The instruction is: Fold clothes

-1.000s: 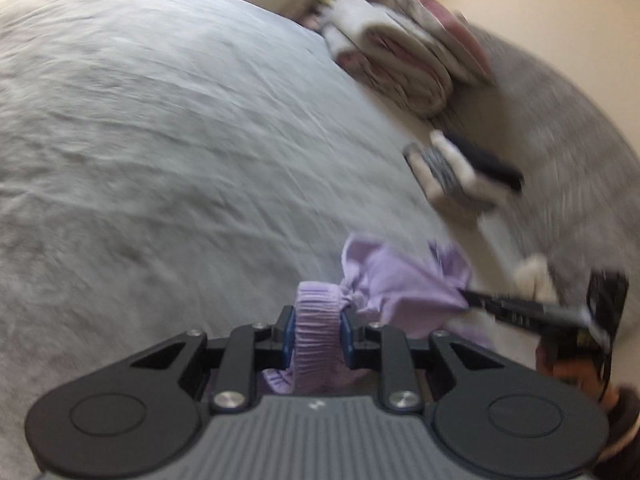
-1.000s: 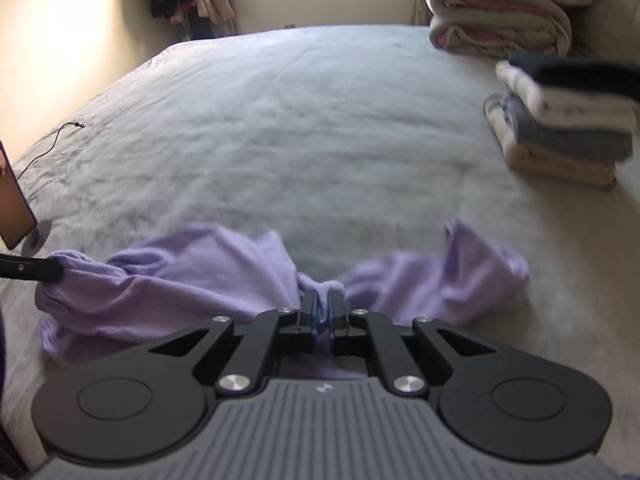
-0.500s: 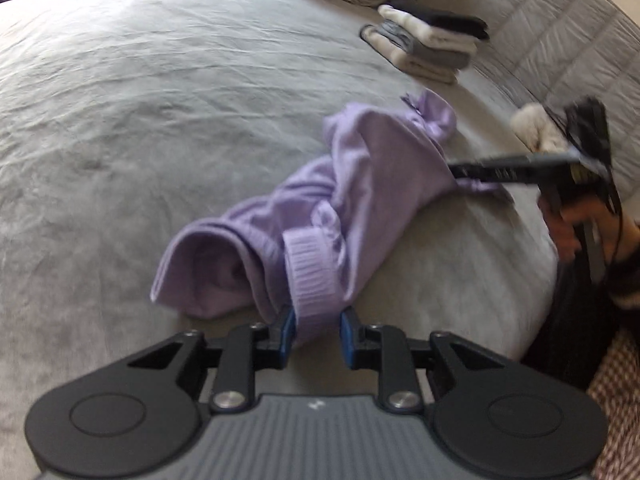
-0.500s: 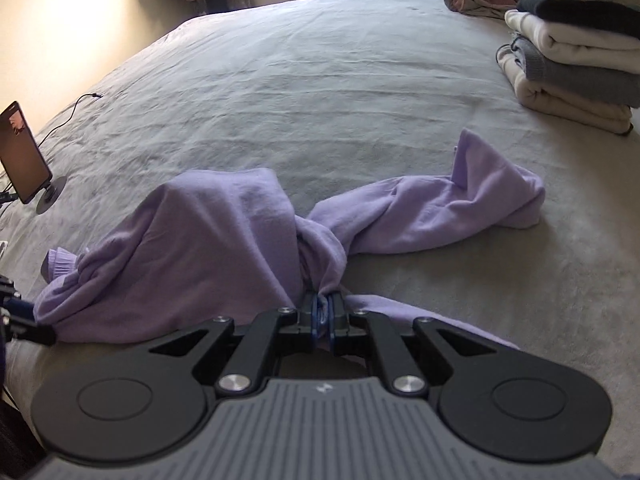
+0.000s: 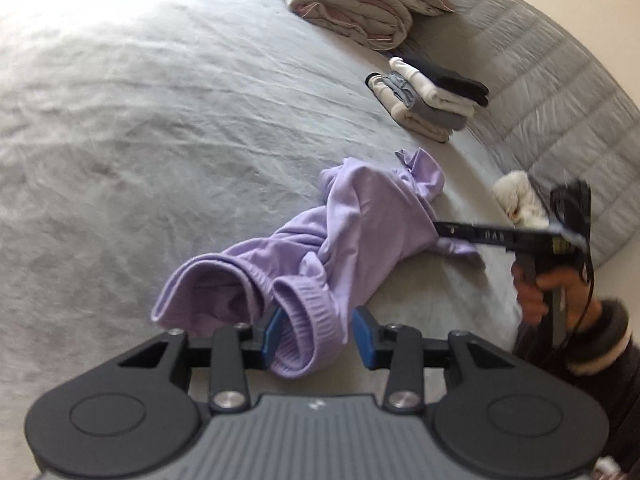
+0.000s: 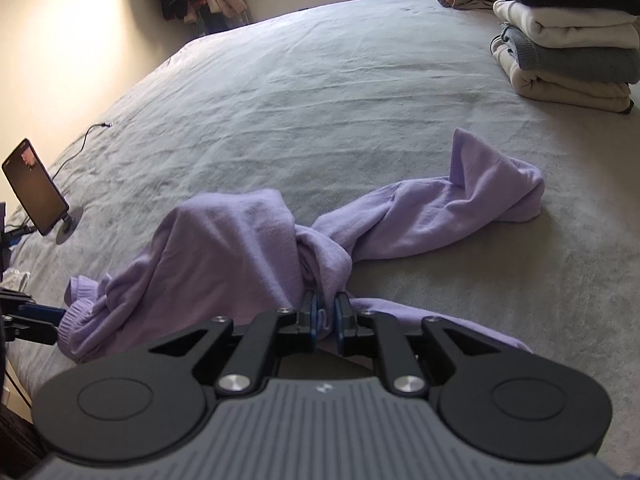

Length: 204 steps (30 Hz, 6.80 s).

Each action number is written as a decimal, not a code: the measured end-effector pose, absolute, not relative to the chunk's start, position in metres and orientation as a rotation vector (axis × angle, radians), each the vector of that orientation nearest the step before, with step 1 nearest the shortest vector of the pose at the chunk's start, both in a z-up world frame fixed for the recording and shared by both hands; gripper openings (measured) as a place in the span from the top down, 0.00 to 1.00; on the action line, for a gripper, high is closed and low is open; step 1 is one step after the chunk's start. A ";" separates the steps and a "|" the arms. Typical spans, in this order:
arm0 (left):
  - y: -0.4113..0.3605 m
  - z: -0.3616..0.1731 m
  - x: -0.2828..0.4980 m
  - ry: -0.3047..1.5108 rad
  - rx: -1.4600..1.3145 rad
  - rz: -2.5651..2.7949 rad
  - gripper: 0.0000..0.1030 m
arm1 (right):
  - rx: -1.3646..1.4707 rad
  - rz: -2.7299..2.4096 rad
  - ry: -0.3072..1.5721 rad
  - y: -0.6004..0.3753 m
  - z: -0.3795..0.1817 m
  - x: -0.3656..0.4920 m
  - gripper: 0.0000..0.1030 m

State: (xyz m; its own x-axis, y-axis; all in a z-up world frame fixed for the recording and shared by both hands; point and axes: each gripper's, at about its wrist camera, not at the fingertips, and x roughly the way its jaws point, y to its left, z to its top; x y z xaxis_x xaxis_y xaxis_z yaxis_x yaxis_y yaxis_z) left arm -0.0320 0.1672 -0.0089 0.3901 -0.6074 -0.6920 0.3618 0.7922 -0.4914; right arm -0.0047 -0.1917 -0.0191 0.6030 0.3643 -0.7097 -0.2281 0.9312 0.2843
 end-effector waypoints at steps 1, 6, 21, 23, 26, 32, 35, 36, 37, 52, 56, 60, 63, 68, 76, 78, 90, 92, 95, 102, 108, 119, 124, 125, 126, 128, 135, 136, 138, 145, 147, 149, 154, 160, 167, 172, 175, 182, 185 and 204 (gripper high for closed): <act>0.166 -0.011 -0.029 1.006 -0.298 -0.621 0.62 | 0.174 0.344 0.860 -0.192 -0.020 -0.004 0.86; 0.166 -0.026 -0.014 1.089 -0.396 -0.562 0.65 | 0.172 0.342 0.865 -0.192 -0.022 -0.004 0.86; 0.183 0.005 -0.015 0.851 -0.398 -0.413 0.92 | 0.273 0.367 0.868 -0.201 -0.004 0.015 0.73; 0.184 0.012 -0.013 0.800 -0.370 -0.365 0.93 | 0.282 0.381 0.868 -0.200 0.001 0.024 0.67; 0.187 0.020 -0.006 0.741 -0.347 -0.307 0.93 | 0.260 0.385 0.881 -0.194 0.003 0.038 0.67; 0.185 0.031 0.011 0.645 -0.290 -0.174 0.93 | 0.239 0.382 0.922 -0.183 -0.009 0.061 0.67; 0.177 0.034 0.021 0.606 -0.229 -0.096 0.93 | 0.265 0.388 0.920 -0.184 -0.011 0.066 0.67; 0.175 0.034 0.024 0.598 -0.212 -0.074 0.93 | 0.273 0.390 0.918 -0.185 -0.011 0.068 0.67; 0.174 0.035 0.028 0.594 -0.200 -0.052 0.93 | 0.281 0.392 0.917 -0.186 -0.011 0.069 0.67; 0.174 0.048 0.065 0.653 -0.131 0.118 0.94 | 0.357 0.482 1.009 -0.173 -0.017 0.124 0.67; 0.179 0.035 0.065 0.678 -0.057 0.239 0.94 | 0.375 0.507 1.036 -0.159 -0.026 0.131 0.67; 0.188 0.019 0.070 0.732 -0.061 0.280 0.94 | 0.411 0.562 1.058 -0.146 -0.026 0.132 0.63; 0.188 0.011 0.072 0.756 -0.072 0.272 0.94 | 0.396 0.561 1.062 -0.132 -0.026 0.134 0.62; 0.188 0.006 0.075 0.759 -0.069 0.271 0.94 | 0.296 0.484 1.031 -0.112 -0.026 0.134 0.93; 0.194 0.013 0.078 0.715 -0.124 0.273 0.94 | 0.168 0.306 0.838 -0.127 0.004 0.127 0.94; 0.193 0.020 0.077 0.683 -0.130 0.284 0.94 | 0.144 0.249 0.780 -0.136 0.013 0.126 0.94; 0.149 0.045 0.121 0.628 -0.078 0.234 0.94 | 0.015 0.010 0.492 -0.178 0.058 0.128 0.95; 0.140 0.044 0.134 0.616 -0.058 0.223 0.94 | -0.008 -0.006 0.476 -0.180 0.057 0.135 0.95; 0.133 0.036 0.153 0.608 -0.056 0.206 0.94 | -0.024 -0.025 0.475 -0.184 0.050 0.150 0.95; 0.132 0.001 0.186 0.637 -0.043 0.172 0.94 | -0.038 -0.020 0.531 -0.187 0.018 0.177 0.95; 0.143 -0.025 0.200 0.708 -0.122 0.152 0.92 | -0.014 0.004 0.585 -0.186 -0.002 0.185 0.94; 0.155 -0.012 0.177 0.839 -0.222 0.100 0.65 | -0.011 0.102 0.626 -0.188 0.007 0.156 0.67; 0.159 0.009 0.148 0.896 -0.215 0.111 0.53 | -0.042 0.185 0.624 -0.182 0.016 0.126 0.64; 0.160 0.013 0.142 0.911 -0.218 0.116 0.51 | -0.053 0.206 0.625 -0.179 0.018 0.119 0.64; 0.162 0.016 0.135 0.928 -0.227 0.123 0.51 | -0.064 0.229 0.625 -0.177 0.019 0.113 0.64; 0.168 0.019 0.122 0.956 -0.253 0.130 0.50 | -0.079 0.277 0.629 -0.172 0.021 0.100 0.65; 0.182 0.001 0.080 1.044 -0.482 0.121 0.49 | -0.154 0.443 0.662 -0.147 0.020 0.062 0.64; 0.183 -0.005 0.076 1.057 -0.522 0.121 0.49 | -0.174 0.455 0.664 -0.143 0.019 0.058 0.64; 0.184 -0.015 0.069 1.062 -0.597 0.127 0.51 | -0.202 0.473 0.671 -0.139 0.015 0.053 0.64; 0.177 -0.031 0.057 0.963 -0.710 0.145 0.68 | -0.227 0.493 0.751 -0.138 -0.018 0.052 0.67; 0.174 -0.033 0.054 0.938 -0.710 0.158 0.78 | -0.229 0.499 0.769 -0.139 -0.022 0.052 0.80; 0.173 -0.033 0.050 0.910 -0.719 0.177 0.79 | -0.217 0.507 0.774 -0.140 -0.021 0.052 0.94; 0.182 -0.015 0.034 0.838 -0.693 0.265 0.80 | -0.238 0.501 0.770 -0.143 -0.008 0.045 0.95; 0.197 -0.008 0.012 0.788 -0.682 0.261 0.80 | -0.233 0.511 0.833 -0.151 -0.002 0.045 0.95; 0.211 -0.026 0.007 0.822 -0.794 0.153 0.71 | -0.265 0.577 0.728 -0.147 0.007 0.030 0.59; 0.221 -0.039 0.007 0.829 -0.930 0.125 0.56 | -0.313 0.725 0.654 -0.114 0.011 0.016 0.58; 0.221 -0.044 0.012 0.818 -0.961 0.130 0.58 | -0.419 0.800 0.634 -0.080 0.003 0.011 0.58; 0.215 -0.049 0.020 0.800 -0.959 0.176 0.77 | -0.626 0.797 0.658 -0.025 -0.022 0.022 0.75; 0.215 -0.050 0.022 0.802 -0.939 0.193 0.82 | -0.664 0.797 0.692 -0.018 -0.028 0.023 0.98; 0.252 -0.030 -0.041 0.812 -0.832 0.244 0.94 | -0.420 1.005 1.014 0.002 0.000 -0.022 0.98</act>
State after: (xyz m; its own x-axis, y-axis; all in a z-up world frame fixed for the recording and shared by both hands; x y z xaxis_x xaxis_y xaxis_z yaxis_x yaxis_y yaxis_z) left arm -0.0406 0.2525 -0.0303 0.6810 -0.1096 -0.7240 -0.4903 0.6662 -0.5620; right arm -0.0221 0.0020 0.0000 0.1558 0.4965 -0.8539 -0.8493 0.5087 0.1409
